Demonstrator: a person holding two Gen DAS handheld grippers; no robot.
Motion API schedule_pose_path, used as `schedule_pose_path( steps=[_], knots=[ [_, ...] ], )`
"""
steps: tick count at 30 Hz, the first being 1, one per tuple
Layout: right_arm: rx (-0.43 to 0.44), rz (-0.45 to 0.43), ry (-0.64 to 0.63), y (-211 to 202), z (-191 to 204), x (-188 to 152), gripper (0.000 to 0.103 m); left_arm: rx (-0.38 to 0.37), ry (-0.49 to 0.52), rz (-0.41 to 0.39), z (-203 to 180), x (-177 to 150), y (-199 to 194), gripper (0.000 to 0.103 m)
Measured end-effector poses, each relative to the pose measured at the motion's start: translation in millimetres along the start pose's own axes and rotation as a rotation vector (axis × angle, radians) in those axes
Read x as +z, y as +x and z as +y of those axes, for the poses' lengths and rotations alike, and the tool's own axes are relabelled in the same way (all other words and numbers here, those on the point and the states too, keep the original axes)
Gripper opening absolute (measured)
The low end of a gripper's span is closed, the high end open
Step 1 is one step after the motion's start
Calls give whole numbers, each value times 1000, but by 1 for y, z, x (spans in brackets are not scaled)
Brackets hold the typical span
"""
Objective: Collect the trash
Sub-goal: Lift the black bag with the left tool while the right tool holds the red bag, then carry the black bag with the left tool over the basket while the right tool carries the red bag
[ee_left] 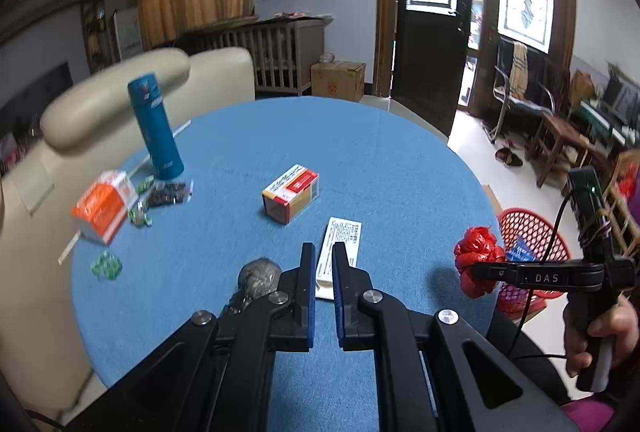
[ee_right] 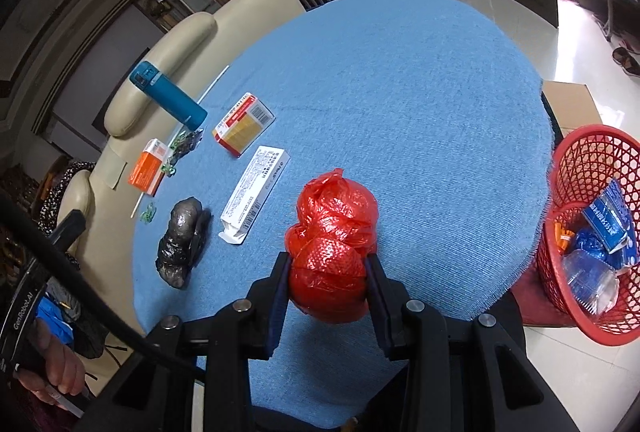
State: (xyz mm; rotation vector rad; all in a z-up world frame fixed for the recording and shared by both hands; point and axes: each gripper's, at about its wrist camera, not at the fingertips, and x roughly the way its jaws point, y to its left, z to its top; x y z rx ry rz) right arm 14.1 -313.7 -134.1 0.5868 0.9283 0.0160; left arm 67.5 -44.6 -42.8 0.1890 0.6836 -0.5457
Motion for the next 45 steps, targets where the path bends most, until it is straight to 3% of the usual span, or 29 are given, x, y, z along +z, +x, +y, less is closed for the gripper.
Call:
schedule_pose_path(
  steps=[5, 8, 10, 12, 16, 18, 21, 25, 26, 27, 30, 36, 45],
  knots=[
    [4, 2, -2, 1, 1, 0, 40, 60, -16, -23, 16, 0, -8, 8],
    [6, 4, -12, 0, 4, -1, 39, 86, -50, 31, 38, -5, 0, 9],
    [4, 9, -13, 1, 4, -2, 39, 96, -103, 101, 55, -13, 16, 24],
    [2, 18, -9, 4, 3, -2, 39, 75, -144, 154, 64, -22, 32, 54],
    [-4, 29, -17, 9, 6, -3, 40, 103, -111, 223, 64, -39, 64, 62],
    [-6, 36, -24, 12, 8, -4, 40, 115, -77, 247, 61, -43, 80, 73],
    [-13, 49, -35, 15, 11, -6, 39, 122, -35, 288, 61, -51, 106, 73],
    [-20, 57, -42, 19, 12, -7, 39, 105, -52, 311, 68, -56, 127, 73],
    [-20, 58, -43, 19, 12, -7, 39, 100, -55, 305, 68, -56, 127, 66],
    [-21, 59, -44, 20, 13, -7, 39, 97, -57, 303, 68, -56, 127, 50],
    [-22, 66, -51, 22, 15, -8, 39, 105, -74, 299, 69, -56, 124, 43],
    [-18, 58, -59, 19, 16, -8, 39, 98, -89, 233, 53, -43, 95, 43],
    [-11, 16, -68, 4, 18, -7, 39, 78, 1, 96, 2, -5, 46, 43]
  ],
)
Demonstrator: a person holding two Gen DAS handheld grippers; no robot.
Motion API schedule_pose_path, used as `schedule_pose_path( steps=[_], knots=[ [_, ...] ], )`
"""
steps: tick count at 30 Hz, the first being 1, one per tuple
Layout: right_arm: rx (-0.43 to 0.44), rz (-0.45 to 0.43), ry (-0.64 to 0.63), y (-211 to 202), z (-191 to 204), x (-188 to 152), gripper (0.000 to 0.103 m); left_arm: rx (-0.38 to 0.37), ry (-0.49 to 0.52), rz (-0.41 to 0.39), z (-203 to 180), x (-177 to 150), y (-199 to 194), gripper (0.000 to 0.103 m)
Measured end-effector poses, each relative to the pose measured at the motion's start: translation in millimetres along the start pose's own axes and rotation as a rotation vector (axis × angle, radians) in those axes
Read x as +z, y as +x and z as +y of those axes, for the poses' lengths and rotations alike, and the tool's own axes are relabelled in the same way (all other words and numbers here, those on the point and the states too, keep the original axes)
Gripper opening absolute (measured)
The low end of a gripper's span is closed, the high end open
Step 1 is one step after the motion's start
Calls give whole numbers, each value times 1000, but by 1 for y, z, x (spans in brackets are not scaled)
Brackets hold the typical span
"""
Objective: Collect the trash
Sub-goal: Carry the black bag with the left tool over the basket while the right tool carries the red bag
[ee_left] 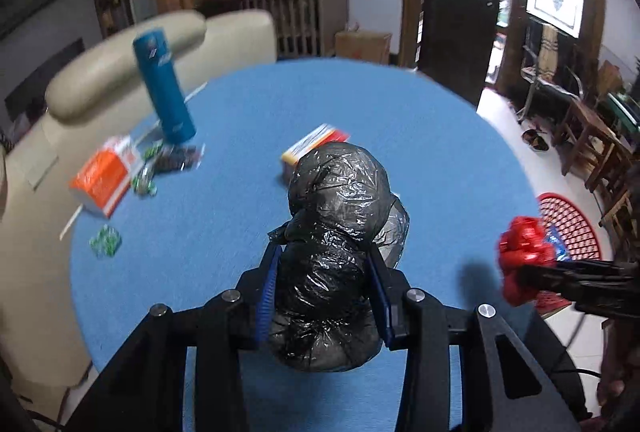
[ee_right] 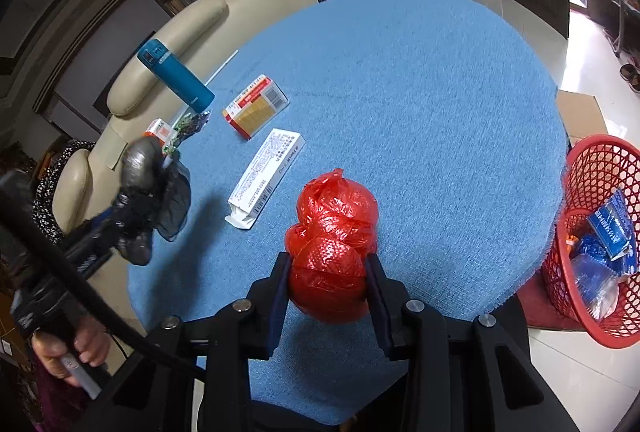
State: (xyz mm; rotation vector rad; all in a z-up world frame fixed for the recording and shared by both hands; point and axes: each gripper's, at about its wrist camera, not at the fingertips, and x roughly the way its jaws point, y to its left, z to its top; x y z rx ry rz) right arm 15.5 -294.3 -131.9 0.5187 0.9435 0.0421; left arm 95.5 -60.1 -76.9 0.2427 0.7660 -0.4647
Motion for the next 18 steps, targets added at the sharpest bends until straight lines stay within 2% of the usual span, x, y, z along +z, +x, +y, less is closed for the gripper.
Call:
schedule_pose_path(
  steps=[8, 18],
  knots=[
    [1, -62, -4, -25, -3, 3, 40, -39, 63, -43, -33, 18, -24, 43],
    [-24, -184, -35, -75, -8, 2, 40, -62, 144, -60, -73, 27, -31, 43]
  ],
)
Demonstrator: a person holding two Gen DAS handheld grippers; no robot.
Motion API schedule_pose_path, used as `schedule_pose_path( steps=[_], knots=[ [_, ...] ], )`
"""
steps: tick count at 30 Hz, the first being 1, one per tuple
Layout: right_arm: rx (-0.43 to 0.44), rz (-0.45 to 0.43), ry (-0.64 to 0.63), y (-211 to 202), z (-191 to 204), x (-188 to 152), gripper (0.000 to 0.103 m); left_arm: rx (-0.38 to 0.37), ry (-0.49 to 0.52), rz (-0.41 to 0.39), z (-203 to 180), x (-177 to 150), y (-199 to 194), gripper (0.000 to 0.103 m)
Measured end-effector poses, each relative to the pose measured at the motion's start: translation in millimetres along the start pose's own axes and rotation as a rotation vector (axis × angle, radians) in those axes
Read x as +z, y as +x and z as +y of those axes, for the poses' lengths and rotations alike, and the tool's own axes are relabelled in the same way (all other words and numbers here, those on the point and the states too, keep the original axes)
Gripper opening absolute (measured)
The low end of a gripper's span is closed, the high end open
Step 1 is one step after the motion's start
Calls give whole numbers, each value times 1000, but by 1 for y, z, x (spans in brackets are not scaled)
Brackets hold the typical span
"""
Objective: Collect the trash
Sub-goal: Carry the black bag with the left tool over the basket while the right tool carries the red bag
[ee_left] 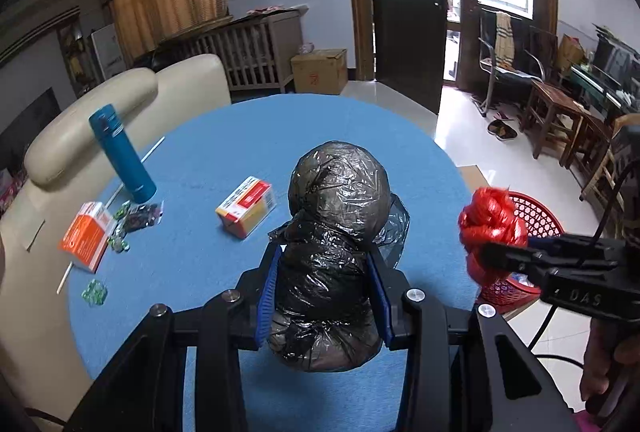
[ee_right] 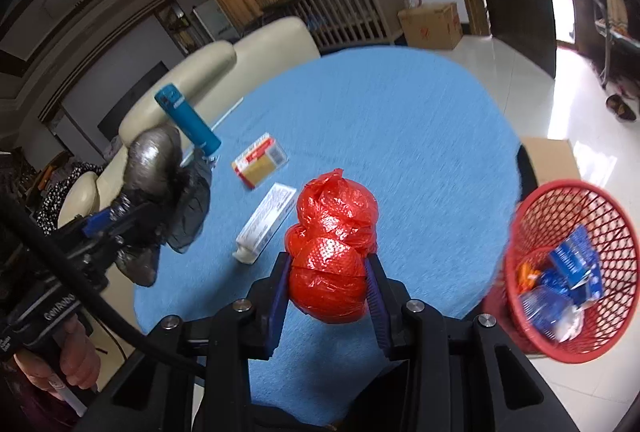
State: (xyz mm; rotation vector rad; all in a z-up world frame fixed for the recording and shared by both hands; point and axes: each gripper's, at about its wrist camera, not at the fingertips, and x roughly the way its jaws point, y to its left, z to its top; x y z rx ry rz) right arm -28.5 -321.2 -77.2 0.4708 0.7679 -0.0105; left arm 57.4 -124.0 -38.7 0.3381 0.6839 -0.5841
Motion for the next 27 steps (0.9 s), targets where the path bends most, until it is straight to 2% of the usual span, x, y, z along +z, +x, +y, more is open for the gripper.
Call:
schedule_pose_path(
  steps=[8, 27],
  knots=[
    [-38, -87, 37, -35, -24, 7, 40, 9, 48, -17, -26, 8, -3, 43],
    [-83, -152, 111, -67, -67, -2, 40, 24, 125, -13, -86, 26, 4, 43]
  ],
)
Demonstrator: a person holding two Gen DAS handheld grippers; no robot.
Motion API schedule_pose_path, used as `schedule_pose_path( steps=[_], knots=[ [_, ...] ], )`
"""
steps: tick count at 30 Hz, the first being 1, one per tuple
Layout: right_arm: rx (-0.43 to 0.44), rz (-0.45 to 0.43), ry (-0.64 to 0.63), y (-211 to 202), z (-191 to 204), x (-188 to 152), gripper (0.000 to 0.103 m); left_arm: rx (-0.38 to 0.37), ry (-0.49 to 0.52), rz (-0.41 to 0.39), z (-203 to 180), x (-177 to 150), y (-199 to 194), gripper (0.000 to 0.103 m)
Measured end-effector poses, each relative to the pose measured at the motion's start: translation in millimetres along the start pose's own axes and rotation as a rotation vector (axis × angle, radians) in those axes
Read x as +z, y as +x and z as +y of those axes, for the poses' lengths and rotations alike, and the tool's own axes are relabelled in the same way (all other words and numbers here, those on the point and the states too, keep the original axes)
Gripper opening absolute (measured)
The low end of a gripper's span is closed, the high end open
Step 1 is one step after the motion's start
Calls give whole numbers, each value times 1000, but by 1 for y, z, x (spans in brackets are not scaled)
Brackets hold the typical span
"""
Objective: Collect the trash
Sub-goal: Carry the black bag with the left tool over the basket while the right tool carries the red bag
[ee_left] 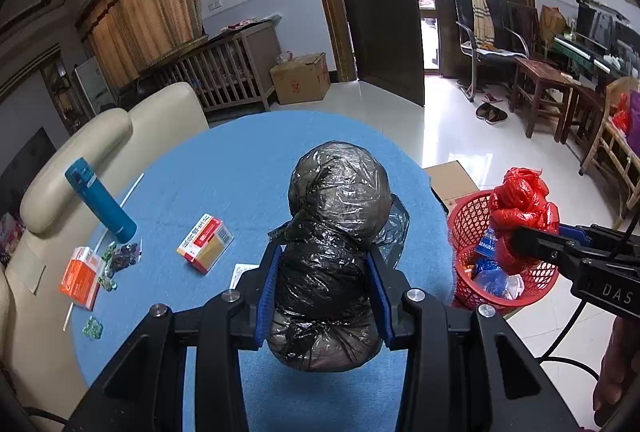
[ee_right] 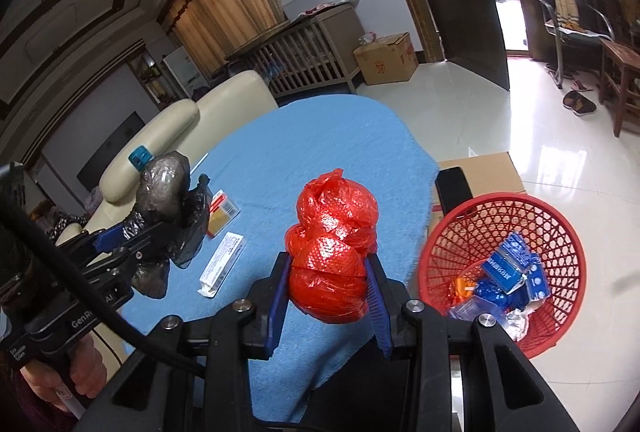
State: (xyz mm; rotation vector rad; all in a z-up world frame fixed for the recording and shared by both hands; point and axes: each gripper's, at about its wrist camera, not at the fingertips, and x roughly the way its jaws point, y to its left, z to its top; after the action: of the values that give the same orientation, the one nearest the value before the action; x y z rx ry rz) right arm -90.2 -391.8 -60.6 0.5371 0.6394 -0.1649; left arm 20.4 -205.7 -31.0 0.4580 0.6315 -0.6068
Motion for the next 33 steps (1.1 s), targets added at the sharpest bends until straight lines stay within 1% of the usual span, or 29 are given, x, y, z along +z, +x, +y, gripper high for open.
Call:
schedule_pose_path(
  steps=[8, 18, 25, 33],
  knots=[
    [6, -32, 43, -13, -21, 0, 40, 17, 43, 2, -24, 11, 2, 43],
    [-15, -69, 112, -31, -53, -4, 40, 1, 118, -8, -69, 25, 9, 43],
    [-29, -79, 166, -37, -77, -7, 40, -12, 166, -12, -99, 31, 13, 43],
    [-44, -90, 218, -46, -101, -13, 40, -24, 216, -3, -124, 33, 21, 43]
  ],
)
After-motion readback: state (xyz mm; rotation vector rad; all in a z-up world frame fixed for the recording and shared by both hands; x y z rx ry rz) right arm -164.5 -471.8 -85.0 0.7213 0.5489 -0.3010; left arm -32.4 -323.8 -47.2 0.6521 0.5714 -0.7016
